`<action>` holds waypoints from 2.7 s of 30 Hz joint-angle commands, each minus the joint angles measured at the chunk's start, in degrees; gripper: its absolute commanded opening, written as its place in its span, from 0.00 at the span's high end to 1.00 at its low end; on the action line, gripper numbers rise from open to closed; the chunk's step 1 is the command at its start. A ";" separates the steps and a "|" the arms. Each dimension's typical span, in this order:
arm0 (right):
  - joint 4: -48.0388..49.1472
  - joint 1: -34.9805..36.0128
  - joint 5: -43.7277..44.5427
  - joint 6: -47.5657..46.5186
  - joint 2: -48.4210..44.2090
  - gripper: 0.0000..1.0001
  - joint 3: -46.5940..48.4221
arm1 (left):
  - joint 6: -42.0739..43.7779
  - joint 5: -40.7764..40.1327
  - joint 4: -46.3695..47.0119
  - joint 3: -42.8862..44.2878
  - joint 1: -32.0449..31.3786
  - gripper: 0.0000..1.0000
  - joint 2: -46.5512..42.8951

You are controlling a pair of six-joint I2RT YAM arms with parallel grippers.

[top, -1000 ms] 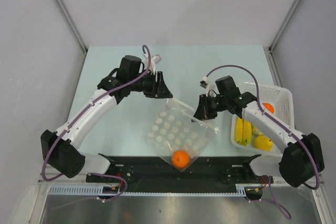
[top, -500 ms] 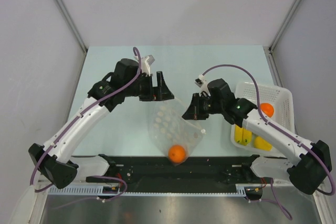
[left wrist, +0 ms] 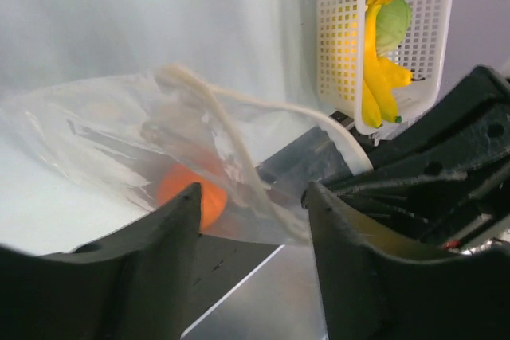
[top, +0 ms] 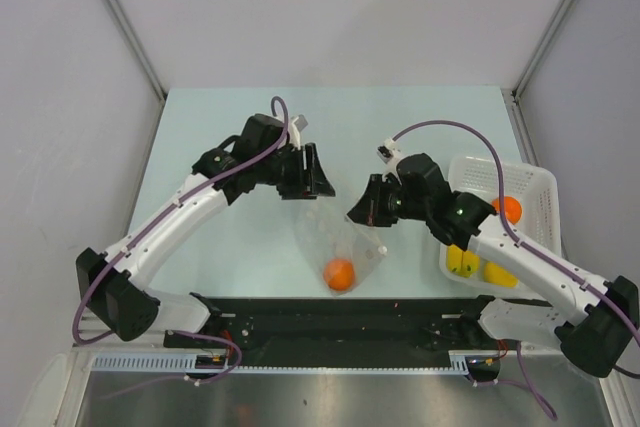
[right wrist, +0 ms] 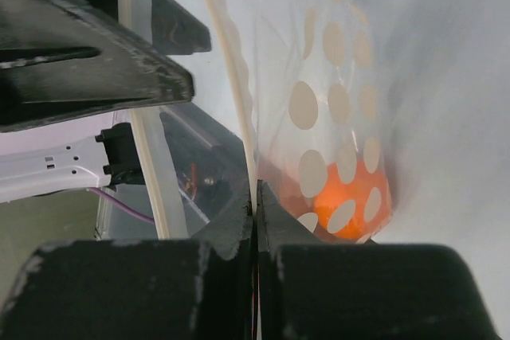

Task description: Open the zip-top bag and remove the fake food

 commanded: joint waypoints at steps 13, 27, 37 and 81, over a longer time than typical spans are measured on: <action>-20.05 -5.13 8.37 -7.08 2.76 0.55 10.67 | 7.90 3.90 2.51 6.93 -0.90 1.00 2.92; -26.57 0.65 14.16 -7.70 10.33 0.37 32.56 | 6.49 3.55 2.16 8.60 -1.43 1.00 4.41; -21.82 4.70 15.22 -1.03 13.40 0.84 28.44 | 5.70 2.76 2.25 9.04 -1.60 1.00 4.41; -1.71 8.22 13.30 -7.08 22.36 0.71 5.14 | 8.51 3.99 1.11 11.24 -3.10 1.00 7.23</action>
